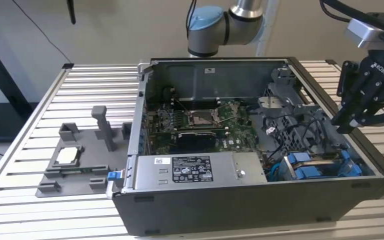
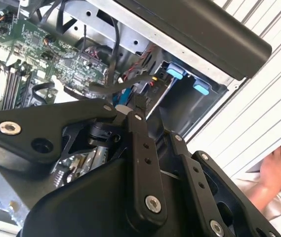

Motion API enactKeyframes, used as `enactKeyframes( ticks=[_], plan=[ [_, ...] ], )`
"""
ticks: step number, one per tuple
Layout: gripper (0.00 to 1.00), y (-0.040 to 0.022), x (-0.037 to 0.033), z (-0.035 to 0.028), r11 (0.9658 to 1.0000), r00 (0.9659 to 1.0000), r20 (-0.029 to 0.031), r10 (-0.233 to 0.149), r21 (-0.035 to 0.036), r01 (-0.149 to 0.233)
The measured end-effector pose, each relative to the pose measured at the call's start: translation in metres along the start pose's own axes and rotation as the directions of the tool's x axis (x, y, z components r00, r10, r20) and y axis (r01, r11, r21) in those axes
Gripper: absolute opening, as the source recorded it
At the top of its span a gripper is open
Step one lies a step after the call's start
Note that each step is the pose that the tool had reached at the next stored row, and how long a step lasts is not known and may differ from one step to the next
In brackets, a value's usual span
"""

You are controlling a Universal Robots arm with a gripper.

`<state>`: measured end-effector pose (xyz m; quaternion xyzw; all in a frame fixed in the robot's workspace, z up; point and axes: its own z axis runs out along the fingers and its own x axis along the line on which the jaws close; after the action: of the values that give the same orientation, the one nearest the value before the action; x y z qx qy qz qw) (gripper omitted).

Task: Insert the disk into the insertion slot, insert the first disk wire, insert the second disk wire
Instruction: 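Insert the first disk wire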

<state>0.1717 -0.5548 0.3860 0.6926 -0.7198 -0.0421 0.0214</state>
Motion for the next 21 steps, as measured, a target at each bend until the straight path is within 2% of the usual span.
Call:
enactKeyframes(
  ticks=[12,21],
  plan=[
    [0.27,0.009,-0.014,-0.0029,0.9998,1.0,0.0007,0.0,0.0182,0.0],
    [0.27,0.0211,-0.0241,-0.0024,0.9996,1.0,0.0012,0.0,0.0286,0.0]
  ],
)
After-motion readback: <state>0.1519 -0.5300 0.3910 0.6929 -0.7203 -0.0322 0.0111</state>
